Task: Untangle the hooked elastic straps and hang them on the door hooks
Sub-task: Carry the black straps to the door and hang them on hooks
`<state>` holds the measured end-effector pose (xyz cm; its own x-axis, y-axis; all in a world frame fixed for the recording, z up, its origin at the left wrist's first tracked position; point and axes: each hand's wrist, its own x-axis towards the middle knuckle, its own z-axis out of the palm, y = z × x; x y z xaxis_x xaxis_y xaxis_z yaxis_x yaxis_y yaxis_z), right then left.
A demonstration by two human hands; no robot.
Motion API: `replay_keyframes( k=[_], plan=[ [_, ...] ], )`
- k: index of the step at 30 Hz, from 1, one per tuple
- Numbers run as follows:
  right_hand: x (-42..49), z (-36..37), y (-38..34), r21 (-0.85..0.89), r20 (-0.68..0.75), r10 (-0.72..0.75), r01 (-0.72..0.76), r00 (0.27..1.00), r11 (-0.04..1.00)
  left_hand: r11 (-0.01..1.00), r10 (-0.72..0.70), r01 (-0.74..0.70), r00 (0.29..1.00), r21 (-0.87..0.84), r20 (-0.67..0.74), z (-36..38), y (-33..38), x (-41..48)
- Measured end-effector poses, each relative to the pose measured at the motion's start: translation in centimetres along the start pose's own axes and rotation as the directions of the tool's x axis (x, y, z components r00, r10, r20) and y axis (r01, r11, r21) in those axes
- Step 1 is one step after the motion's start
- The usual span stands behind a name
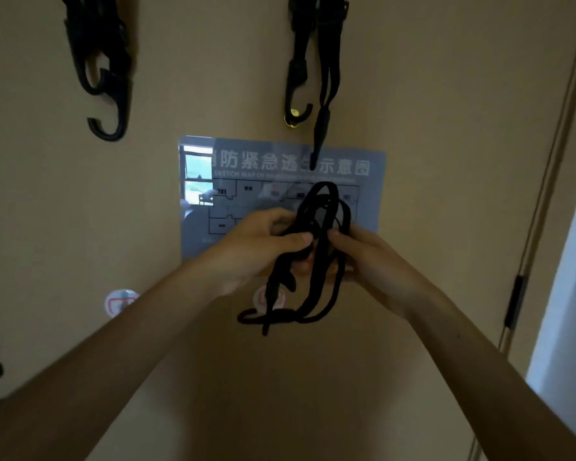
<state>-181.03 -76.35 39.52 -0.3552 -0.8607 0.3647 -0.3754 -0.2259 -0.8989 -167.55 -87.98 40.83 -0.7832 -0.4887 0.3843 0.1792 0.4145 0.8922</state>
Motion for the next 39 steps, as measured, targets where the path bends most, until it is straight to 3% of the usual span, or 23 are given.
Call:
replay_keyframes(
  k=[4,7,10,14,16,20,22,26,29,32,35,39],
  plan=[
    [-1.5,-2.4,1.0,0.031,0.142,-0.056,0.053,0.988,0.998,0.998,-0.031,0.031,1.0,-0.046,0.003,3.3,0.4,1.1],
    [-2.1,-5.2,2.0,-0.069,0.093,-0.02,0.026,0.995,0.997,0.998,-0.043,0.043,0.999,-0.049,-0.005,5.1,1.0,1.6],
    [-2.7,-8.4,2.6,0.077,0.017,0.071,-0.072,0.997,0.994,0.991,-0.062,0.051,0.994,-0.122,-0.088,6.4,1.3,1.7],
    [-3.5,-8.8,3.5,0.107,0.132,0.127,-0.141,0.983,0.984,0.978,-0.003,-0.028,0.989,-0.207,-0.148,9.6,0.4,1.7],
    [-3.8,-7.9,4.2,0.148,0.195,0.101,-0.131,0.975,0.98,0.986,0.048,-0.077,0.982,-0.149,-0.184,11.5,-0.3,1.8],
    [-3.9,-7.4,5.0,0.421,0.174,0.155,-0.216,0.972,0.881,0.982,0.186,-0.175,0.947,0.065,-0.261,13.1,-0.9,1.9],
    [-3.9,-7.8,5.3,0.459,0.16,0.171,-0.227,0.972,0.859,0.976,0.206,-0.181,0.947,0.12,-0.248,12.9,-1.0,1.7],
    [-4.8,-9.1,4.8,0.278,0.17,0.229,-0.27,0.958,0.922,0.986,0.065,-0.031,0.976,0.163,-0.208,11.8,-1.0,1.7],
    [-4.8,-10.5,4.2,0.079,0.126,0.177,-0.188,0.976,0.979,0.971,-0.054,0.095,0.981,0.219,-0.185,10.8,-0.8,1.9],
    [-4.4,-11.3,3.5,-0.031,0.114,0.078,-0.075,0.99,0.997,0.951,-0.088,0.108,0.993,0.289,-0.082,10.6,-0.3,2.0],
    [-3.9,-11.9,2.6,-0.137,0.116,0.003,0.013,0.993,0.99,0.97,-0.121,0.112,0.992,0.217,0.029,11.2,0.6,2.1],
    [-3.5,-12.5,1.2,-0.171,0.097,-0.055,0.071,0.994,0.983,0.972,-0.118,0.102,0.991,0.212,0.064,11.9,1.6,2.8]
  ],
)
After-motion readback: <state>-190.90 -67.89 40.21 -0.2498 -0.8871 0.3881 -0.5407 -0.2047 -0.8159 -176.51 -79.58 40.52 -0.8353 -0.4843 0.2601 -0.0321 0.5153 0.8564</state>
